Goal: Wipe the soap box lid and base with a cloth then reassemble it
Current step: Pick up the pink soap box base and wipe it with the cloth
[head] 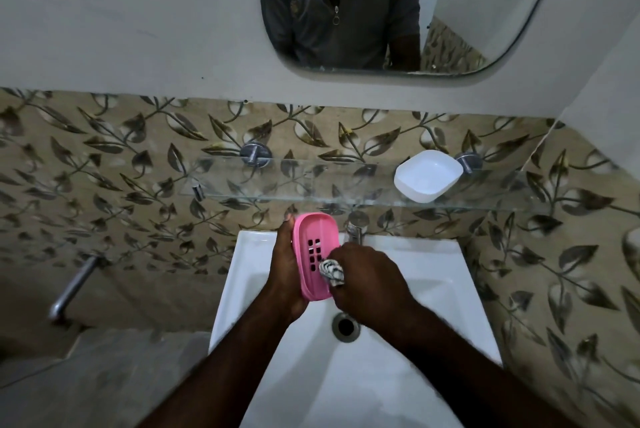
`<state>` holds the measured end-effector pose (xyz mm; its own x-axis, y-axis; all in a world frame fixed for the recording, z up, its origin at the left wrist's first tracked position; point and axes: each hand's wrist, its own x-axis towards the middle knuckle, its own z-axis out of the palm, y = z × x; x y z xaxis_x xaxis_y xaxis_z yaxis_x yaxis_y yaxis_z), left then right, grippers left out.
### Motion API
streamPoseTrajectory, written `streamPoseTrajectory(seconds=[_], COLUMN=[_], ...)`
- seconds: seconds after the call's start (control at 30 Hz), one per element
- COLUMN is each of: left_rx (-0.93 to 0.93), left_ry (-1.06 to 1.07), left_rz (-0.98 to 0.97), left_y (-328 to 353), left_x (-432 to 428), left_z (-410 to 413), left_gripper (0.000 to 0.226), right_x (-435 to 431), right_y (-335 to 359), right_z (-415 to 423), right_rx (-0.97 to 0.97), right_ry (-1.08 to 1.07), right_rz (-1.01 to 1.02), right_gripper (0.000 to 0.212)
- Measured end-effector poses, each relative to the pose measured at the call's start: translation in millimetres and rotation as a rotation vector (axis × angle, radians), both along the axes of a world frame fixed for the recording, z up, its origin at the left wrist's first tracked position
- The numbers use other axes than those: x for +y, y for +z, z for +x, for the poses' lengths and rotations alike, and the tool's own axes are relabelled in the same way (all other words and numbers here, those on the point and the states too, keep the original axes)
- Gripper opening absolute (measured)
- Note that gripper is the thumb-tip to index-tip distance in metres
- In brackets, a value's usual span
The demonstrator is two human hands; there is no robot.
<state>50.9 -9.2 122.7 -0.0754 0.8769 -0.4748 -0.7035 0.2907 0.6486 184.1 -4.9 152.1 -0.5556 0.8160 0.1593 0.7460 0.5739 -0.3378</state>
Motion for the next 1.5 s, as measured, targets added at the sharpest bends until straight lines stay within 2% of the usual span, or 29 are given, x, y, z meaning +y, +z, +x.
streamPoseTrajectory(seconds=[0.07,0.13,0.2,0.23,0.3,0.4,0.47,0.57,0.67,0.77,0.83,0.9,0.93,1.0,1.07,1.13,1.17,1.23,1.3,1.4,1.5], left_rx=[0.025,0.037,0.03,0.029,0.059,0.132,0.145,0.187,0.247,0.253,0.24,0.142,0.091,0.06,0.093,0.113,0.118,0.116,0.11,0.101,-0.003], left_ry=[0.003,-0.003,-0.012,-0.015,-0.031,-0.065,-0.064,-0.015,-0.01,-0.028,-0.031,-0.033,-0.04,-0.056,-0.059,-0.057,-0.058,-0.049,-0.047,-0.041,-0.008], left_rz=[-0.017,-0.024,0.003,0.028,0.081,0.105,0.086,0.061,0.014,0.003,0.014,0.047,0.068,0.088,0.09,0.066,0.057,0.041,0.027,0.025,0.051], left_y=[-3.6,-6.1,-4.5,-1.8,0.8,1.3,0.5,2.2,-0.5,-2.9,-1.8,2.0,3.1,4.4,2.7,-0.6,-0.7,0.4,2.5,3.1,1.1], left_x=[-1.8,-3.9,-3.4,-2.3,0.6,2.5,4.4,5.0,3.4,1.4,0.8,0.3,1.4,2.3,1.7,0.5,-0.6,-0.7,-0.2,-3.1,-2.6], left_z=[-0.8,-0.3,-0.8,-0.8,-0.4,2.5,3.5,1.6,0.9,1.5,0.8,-0.7,-3.0,-6.5,-5.7,-2.6,-0.9,0.3,1.2,7.0,6.5], left_gripper=[0.07,0.07,0.069,0.07,0.074,0.067,0.066,0.064,0.064,0.065,0.068,0.075,0.079,0.083,0.082,0.077,0.074,0.071,0.072,0.072,0.073], right_x=[-10.2,-9.7,0.5,6.8,18.6,23.2,15.6,-0.8,1.3,6.5,2.8,-3.9,-6.7,-10.3,-13.0,-13.0,-12.1,-11.7,-14.5,-16.4,-10.1], right_y=[1.2,8.0,14.2,17.1,22.1,22.5,17.6,5.4,1.2,7.0,15.8,23.4,24.7,21.7,19.2,18.8,18.3,16.6,14.4,18.1,20.9], right_z=[0.1,1.6,5.9,9.0,13.7,14.4,10.4,4.4,4.3,6.8,6.4,4.3,2.4,-1.2,-1.5,2.1,4.1,5.0,1.3,-6.2,-7.1], right_rx=[-0.03,-0.018,0.133,0.222,0.279,0.036,-0.092,-0.187,-0.143,-0.019,0.162,0.407,0.48,0.446,0.173,-0.126,-0.206,-0.256,-0.279,-0.177,0.215], right_ry=[-0.004,0.019,0.009,-0.033,-0.077,-0.031,-0.004,0.066,0.062,0.085,0.111,0.095,0.088,0.094,0.135,0.137,0.12,0.087,0.057,0.008,0.029], right_rz=[-0.077,-0.205,-0.38,-0.392,-0.232,0.03,0.104,0.078,-0.08,-0.369,-0.57,-0.793,-0.836,-0.718,-0.46,-0.204,-0.116,-0.015,0.001,-0.209,-0.624], right_gripper=[0.005,0.013,0.01,0.007,0.007,0.015,0.017,0.018,0.004,0.019,0.02,0.017,0.018,0.013,0.005,0.007,0.007,0.012,0.015,0.005,0.003])
